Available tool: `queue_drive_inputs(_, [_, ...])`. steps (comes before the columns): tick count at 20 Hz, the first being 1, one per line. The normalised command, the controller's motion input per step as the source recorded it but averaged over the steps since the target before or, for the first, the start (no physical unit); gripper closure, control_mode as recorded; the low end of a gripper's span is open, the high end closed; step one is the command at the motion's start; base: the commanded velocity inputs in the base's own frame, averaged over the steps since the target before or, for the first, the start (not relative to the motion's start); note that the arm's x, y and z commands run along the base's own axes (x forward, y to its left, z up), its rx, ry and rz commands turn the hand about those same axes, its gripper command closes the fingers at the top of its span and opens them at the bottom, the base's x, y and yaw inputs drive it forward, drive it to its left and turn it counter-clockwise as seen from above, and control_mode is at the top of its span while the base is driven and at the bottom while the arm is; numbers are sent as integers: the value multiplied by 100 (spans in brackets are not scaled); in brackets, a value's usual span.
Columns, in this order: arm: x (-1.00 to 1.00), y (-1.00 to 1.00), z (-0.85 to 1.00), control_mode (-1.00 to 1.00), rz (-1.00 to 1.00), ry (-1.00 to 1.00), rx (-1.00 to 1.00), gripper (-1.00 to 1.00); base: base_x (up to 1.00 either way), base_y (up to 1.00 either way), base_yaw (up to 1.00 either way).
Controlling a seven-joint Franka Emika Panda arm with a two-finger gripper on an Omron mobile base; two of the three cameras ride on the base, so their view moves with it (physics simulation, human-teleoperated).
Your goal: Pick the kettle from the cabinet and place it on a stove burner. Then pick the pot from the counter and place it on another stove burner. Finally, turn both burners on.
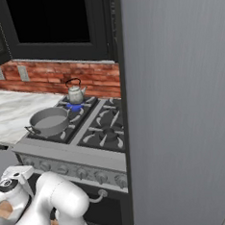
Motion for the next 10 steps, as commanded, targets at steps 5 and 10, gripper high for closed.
queue_drive_inputs(5, [11, 0, -37, -100, 3, 0, 0, 100, 0, 0, 0])
queue_drive_inputs(10, [14, 0, -33, -100, 2, 1, 0, 100, 0, 0, 0])
